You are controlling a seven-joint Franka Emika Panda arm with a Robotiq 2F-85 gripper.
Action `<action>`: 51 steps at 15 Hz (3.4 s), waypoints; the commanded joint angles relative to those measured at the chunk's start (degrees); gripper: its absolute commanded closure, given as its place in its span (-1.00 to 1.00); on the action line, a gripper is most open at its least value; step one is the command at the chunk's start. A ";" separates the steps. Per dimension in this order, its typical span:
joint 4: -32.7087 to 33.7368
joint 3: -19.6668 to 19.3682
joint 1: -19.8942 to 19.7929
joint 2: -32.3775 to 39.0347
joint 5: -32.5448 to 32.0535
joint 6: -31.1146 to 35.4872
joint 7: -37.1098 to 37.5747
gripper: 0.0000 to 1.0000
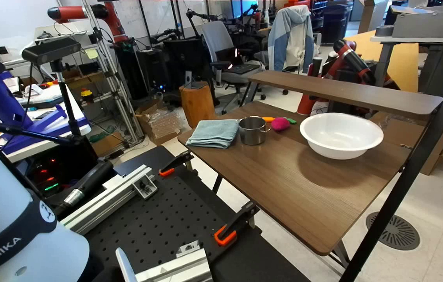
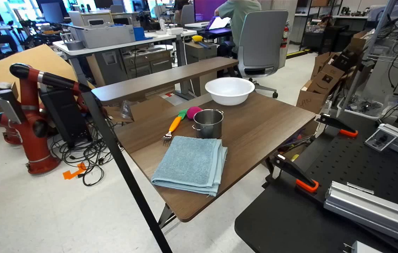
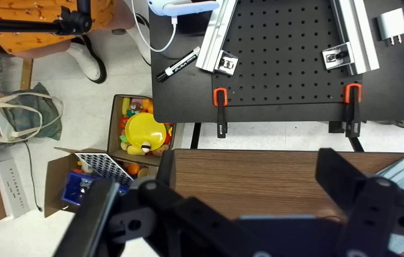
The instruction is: Move the fork to the right side of the table
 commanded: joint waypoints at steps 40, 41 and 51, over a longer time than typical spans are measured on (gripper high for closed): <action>11.96 3.02 4.66 36.29 11.15 35.42 23.46 -1.00; 12.70 3.54 5.59 38.43 11.02 36.84 26.22 -1.00; 28.36 2.71 13.00 60.23 11.81 43.87 42.71 -1.00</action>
